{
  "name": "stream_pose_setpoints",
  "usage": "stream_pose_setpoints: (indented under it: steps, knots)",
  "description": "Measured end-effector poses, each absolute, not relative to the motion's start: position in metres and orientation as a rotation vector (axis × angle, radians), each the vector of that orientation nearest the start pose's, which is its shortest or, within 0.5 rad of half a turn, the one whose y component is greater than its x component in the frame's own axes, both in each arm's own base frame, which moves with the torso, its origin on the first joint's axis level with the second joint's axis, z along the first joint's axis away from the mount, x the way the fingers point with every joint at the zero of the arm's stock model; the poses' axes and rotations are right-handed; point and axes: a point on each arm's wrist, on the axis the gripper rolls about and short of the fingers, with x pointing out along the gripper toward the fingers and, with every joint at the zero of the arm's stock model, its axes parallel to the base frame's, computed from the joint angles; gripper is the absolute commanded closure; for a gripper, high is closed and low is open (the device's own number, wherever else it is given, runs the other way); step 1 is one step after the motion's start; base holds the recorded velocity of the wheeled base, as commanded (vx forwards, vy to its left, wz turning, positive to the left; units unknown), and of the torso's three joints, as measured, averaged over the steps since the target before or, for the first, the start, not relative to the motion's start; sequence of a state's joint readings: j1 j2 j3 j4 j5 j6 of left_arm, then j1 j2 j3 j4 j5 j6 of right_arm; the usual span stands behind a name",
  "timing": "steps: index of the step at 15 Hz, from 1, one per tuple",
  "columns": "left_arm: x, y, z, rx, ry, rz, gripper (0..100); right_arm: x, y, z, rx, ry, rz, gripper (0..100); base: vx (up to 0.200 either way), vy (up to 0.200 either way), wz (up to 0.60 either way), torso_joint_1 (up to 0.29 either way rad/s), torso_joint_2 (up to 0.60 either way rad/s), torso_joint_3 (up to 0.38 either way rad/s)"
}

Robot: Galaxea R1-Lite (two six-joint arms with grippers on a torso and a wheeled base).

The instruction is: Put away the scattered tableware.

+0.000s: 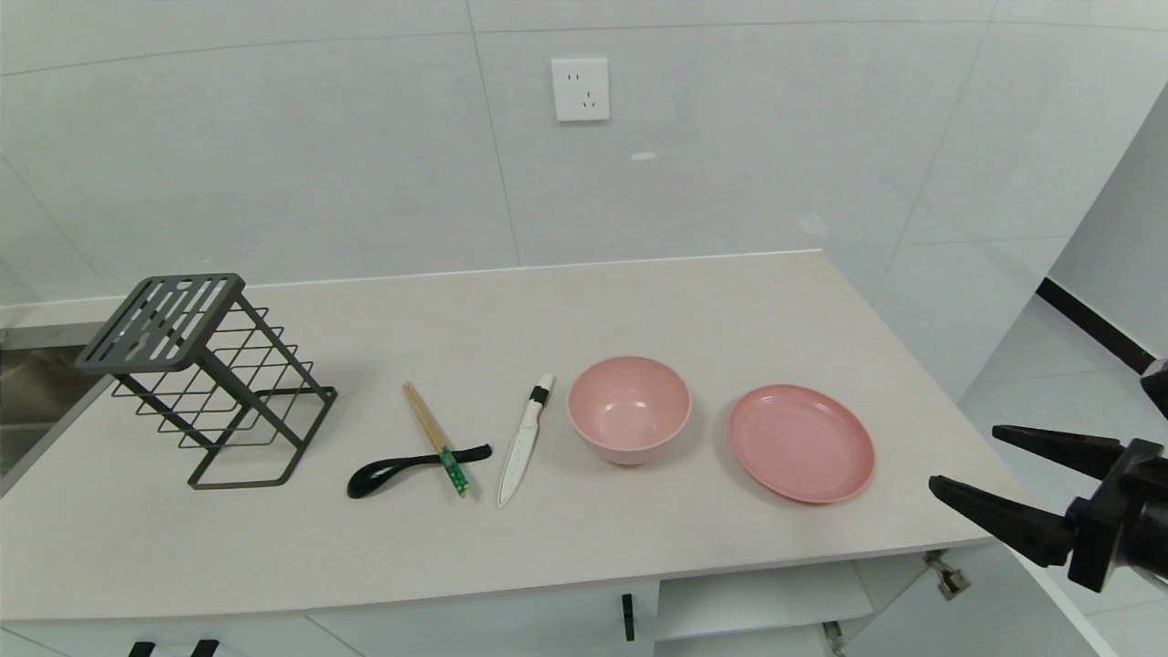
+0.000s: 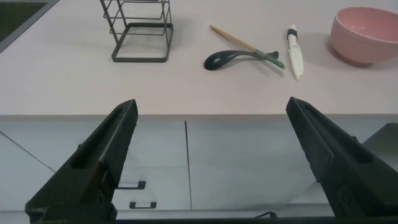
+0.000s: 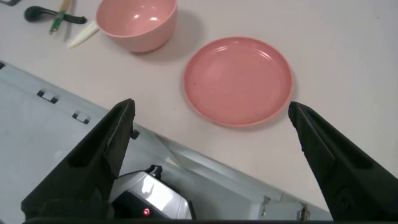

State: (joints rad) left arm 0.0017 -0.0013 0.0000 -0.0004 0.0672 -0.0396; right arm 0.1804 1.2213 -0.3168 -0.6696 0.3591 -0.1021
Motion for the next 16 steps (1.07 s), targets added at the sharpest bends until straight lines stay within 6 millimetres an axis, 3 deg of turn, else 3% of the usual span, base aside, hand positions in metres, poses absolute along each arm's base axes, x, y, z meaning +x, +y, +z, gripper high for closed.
stream_pose_setpoints:
  steps: [11,16]
  knots:
    - [-0.023,0.001,0.075,-0.041,-0.003,0.068,0,0.227,0.047,0.142,-0.069,0.277,0.525,0,0.0,0.0,0.0,0.0,0.0,0.0]
    - [-0.023,0.001,0.075,-0.04,-0.003,0.068,0,0.26,0.042,0.128,-0.071,0.247,0.485,0,0.0,0.0,0.0,0.0,0.0,0.0]
